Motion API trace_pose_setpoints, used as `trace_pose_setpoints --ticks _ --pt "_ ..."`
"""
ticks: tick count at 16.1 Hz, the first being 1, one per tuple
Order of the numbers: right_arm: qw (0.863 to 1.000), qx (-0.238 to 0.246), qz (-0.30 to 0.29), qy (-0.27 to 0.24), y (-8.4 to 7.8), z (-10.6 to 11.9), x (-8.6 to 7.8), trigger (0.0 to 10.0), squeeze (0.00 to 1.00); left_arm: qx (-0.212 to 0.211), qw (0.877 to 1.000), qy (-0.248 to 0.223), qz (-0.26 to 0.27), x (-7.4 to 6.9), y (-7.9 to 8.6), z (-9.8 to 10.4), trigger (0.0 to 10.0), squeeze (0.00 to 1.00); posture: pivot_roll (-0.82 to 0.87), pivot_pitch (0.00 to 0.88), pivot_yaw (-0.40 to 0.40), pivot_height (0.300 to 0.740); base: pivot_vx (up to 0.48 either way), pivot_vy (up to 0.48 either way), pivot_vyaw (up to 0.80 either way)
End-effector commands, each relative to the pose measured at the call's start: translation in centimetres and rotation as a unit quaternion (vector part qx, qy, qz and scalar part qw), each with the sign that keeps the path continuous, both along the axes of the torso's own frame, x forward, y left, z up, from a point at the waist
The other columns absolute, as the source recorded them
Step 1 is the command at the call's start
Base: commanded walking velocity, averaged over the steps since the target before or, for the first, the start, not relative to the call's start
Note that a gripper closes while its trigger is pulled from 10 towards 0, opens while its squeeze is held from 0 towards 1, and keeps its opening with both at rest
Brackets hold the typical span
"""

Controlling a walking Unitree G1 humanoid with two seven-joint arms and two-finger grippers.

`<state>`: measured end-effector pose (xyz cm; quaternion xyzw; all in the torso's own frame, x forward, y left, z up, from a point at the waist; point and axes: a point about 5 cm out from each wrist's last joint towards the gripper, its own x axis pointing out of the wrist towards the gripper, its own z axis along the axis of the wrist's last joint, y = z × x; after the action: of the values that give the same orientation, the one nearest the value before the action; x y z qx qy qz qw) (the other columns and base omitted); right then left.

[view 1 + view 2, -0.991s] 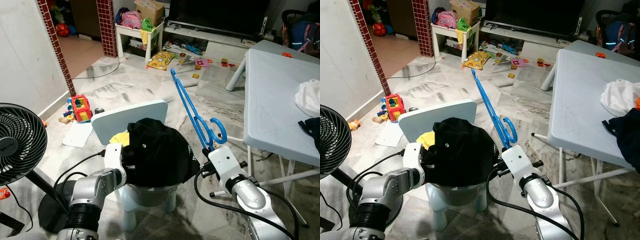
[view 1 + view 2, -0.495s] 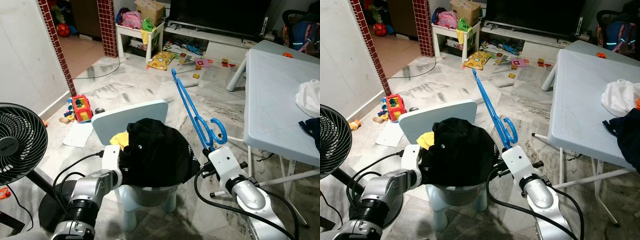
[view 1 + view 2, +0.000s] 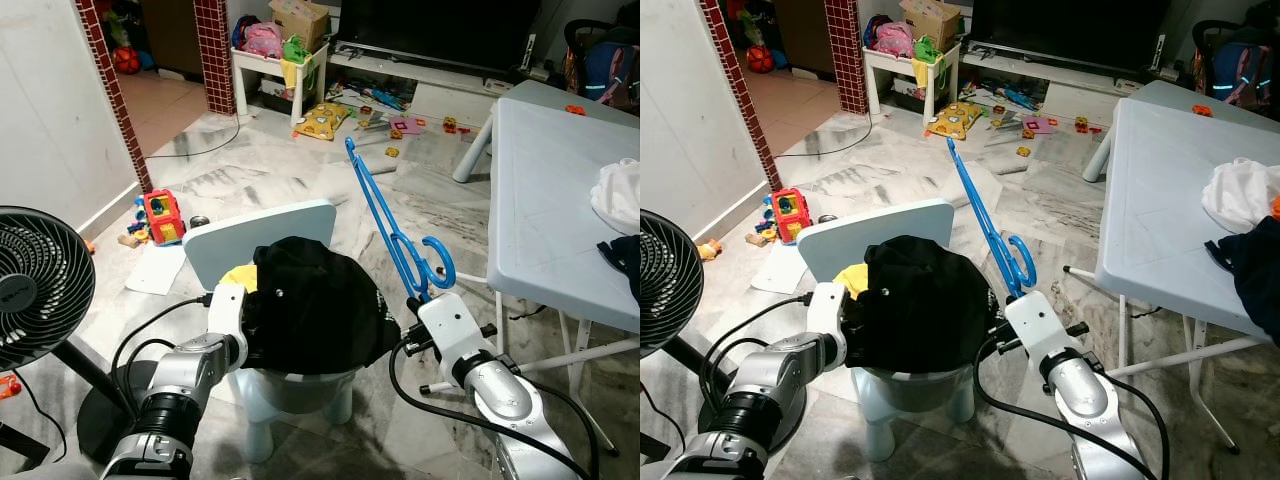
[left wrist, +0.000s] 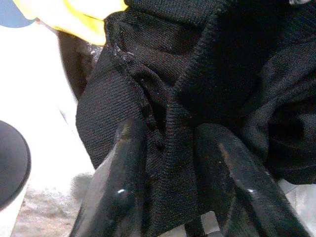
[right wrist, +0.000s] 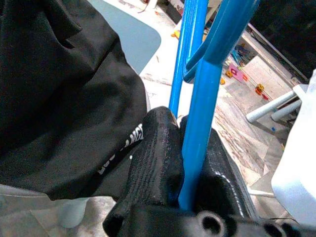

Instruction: Hang hanger

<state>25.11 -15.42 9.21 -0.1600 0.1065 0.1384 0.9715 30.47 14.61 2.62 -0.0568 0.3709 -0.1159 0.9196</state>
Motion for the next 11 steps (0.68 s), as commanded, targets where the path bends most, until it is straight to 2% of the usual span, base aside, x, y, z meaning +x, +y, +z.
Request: trace_pose_setpoints --ticks 1,7,9,10,11 --pt "1.000 -0.002 -0.009 -0.006 -0.5 0.3 0.0 10.0 0.00 -0.003 1.000 -0.007 -0.008 0.3 -0.3 0.3 0.0 0.00 0.01 0.001 -0.052 0.740 0.000 0.000 0.00" --pt "1.000 -0.002 -0.009 -0.006 -0.5 0.4 0.0 10.0 0.00 0.000 1.000 -0.006 -0.005 0.3 -0.1 0.1 0.0 0.00 0.01 0.002 -0.050 0.740 0.000 0.000 0.00" --pt "1.000 -0.001 -0.009 -0.006 -0.4 0.4 -0.1 10.0 0.00 0.019 1.000 -0.015 -0.008 0.4 0.5 0.1 0.0 0.00 0.01 0.001 -0.050 0.740 0.000 0.000 0.00" --pt "1.000 0.001 -0.011 -0.008 -0.5 0.4 0.0 10.0 0.00 0.048 0.998 -0.042 -0.025 0.9 1.1 0.5 0.0 0.00 0.01 0.001 -0.048 0.740 0.000 0.000 0.00" --pt "1.000 0.002 -0.012 -0.009 -0.5 0.4 0.0 10.0 0.00 0.055 0.997 -0.049 -0.030 1.0 1.2 0.7 0.0 0.00 0.01 0.001 -0.048 0.740 0.000 0.000 0.00"
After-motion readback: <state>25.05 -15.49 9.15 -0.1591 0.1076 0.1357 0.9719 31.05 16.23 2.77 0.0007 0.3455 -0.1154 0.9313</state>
